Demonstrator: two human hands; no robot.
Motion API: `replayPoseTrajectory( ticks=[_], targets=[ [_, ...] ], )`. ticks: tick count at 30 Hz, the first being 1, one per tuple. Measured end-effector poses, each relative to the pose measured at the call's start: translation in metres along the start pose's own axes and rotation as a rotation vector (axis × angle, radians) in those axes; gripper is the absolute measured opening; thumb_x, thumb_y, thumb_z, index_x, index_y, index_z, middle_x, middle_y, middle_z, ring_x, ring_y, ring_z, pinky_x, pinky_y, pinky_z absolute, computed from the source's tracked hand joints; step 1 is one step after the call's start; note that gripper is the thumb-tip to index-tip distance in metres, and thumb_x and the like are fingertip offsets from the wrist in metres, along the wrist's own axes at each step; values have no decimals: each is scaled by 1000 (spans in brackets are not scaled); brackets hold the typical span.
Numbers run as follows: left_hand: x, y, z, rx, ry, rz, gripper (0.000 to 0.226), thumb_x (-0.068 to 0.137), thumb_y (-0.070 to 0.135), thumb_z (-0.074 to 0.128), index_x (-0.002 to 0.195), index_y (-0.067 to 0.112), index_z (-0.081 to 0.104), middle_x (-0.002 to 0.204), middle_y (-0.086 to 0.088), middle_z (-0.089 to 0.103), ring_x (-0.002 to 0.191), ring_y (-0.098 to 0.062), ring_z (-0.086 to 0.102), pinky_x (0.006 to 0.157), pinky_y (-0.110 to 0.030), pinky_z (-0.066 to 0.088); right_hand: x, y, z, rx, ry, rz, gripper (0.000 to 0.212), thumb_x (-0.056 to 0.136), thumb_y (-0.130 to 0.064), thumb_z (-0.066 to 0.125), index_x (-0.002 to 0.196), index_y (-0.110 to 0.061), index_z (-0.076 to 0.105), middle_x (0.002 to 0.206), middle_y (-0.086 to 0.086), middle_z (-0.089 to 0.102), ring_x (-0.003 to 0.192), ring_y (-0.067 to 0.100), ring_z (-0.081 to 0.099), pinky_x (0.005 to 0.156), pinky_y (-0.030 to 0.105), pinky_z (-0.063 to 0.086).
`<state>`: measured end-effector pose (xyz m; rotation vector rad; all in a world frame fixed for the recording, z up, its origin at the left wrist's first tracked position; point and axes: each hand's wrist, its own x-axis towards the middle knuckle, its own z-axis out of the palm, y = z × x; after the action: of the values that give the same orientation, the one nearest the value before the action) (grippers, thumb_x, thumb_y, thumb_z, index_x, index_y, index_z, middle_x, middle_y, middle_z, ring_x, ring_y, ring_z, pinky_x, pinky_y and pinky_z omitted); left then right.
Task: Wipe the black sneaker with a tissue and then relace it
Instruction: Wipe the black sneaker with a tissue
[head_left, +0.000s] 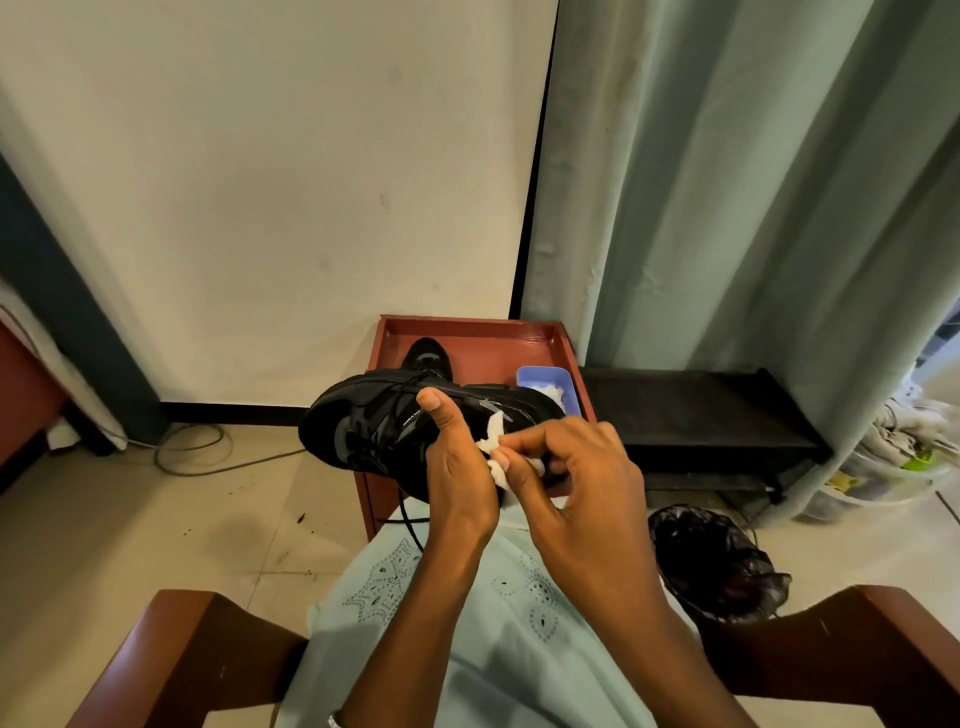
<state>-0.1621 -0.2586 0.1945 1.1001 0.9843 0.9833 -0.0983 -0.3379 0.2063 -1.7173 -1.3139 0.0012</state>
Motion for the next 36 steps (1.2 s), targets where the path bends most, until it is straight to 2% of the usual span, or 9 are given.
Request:
replayPoseTrajectory(
  ticks=[5, 9, 12, 15, 20, 24, 28, 33, 36],
  targets=[
    [-4, -2, 5, 34, 1, 39, 85, 75, 74, 5, 69, 9, 60, 64, -5, 63, 53, -1, 59, 59, -16, 50, 16, 5, 5, -54, 79, -61, 6, 91, -28, 68, 88, -25, 72, 86, -21, 62, 90, -7, 46, 76, 27, 44],
    [-7, -1, 7, 57, -5, 90, 85, 77, 74, 5, 73, 18, 69, 68, 2, 70, 65, -3, 66, 67, -18, 47, 33, 9, 10, -30, 51, -74, 7, 92, -28, 66, 89, -27, 73, 87, -17, 66, 85, 1, 49, 78, 27, 40],
    [-7, 2, 4, 55, 2, 86, 84, 79, 72, 4, 76, 20, 70, 69, 4, 70, 66, 3, 65, 63, -10, 44, 32, 9, 7, -17, 34, -98, 7, 94, -27, 66, 90, -27, 73, 86, -19, 65, 85, -2, 51, 78, 25, 39],
    [-10, 14, 3, 5, 69, 29, 62, 91, 65, 9, 63, 26, 49, 57, 12, 52, 51, 8, 53, 59, -9, 39, 24, 17, -1, 2, 42, -89, 4, 92, -24, 69, 90, -25, 72, 84, -25, 60, 87, -6, 48, 75, 22, 40],
    [-8, 19, 0, -29, 103, -13, 49, 97, 62, 9, 66, 29, 27, 69, 15, 28, 59, 3, 29, 58, -16, 28, 13, 33, -4, -89, 55, -81, 7, 91, -19, 70, 90, -26, 69, 87, -23, 60, 88, 9, 44, 73, 32, 44],
    [-15, 17, 8, -33, 13, -14, 47, 96, 61, 12, 68, 31, 34, 71, 17, 35, 58, 6, 38, 59, -10, 33, 35, 32, -1, -122, 109, -102, 9, 91, -16, 68, 88, -25, 69, 91, -16, 63, 90, 15, 47, 77, 38, 44],
    [-20, 17, 12, 24, -19, 21, 46, 94, 62, 13, 68, 32, 37, 69, 19, 37, 45, 15, 47, 48, 2, 35, 56, 34, -2, -219, 11, -70, 7, 92, -22, 67, 90, -26, 73, 91, -10, 67, 92, 19, 47, 80, 43, 43],
    [-18, 20, 6, 30, 0, 14, 45, 93, 63, 11, 67, 31, 29, 69, 17, 26, 50, 3, 35, 52, -12, 33, 43, 39, -19, -156, -9, -161, 11, 93, -13, 65, 94, -22, 71, 94, -11, 62, 89, 11, 46, 80, 13, 35],
    [-16, 20, 4, -6, 3, 10, 45, 94, 63, 14, 66, 31, 30, 53, 19, 39, 42, 9, 41, 52, -10, 33, 26, 43, -29, -119, -14, -136, 12, 91, -9, 67, 94, -20, 70, 94, -15, 59, 87, 6, 49, 77, 10, 37]
  ],
)
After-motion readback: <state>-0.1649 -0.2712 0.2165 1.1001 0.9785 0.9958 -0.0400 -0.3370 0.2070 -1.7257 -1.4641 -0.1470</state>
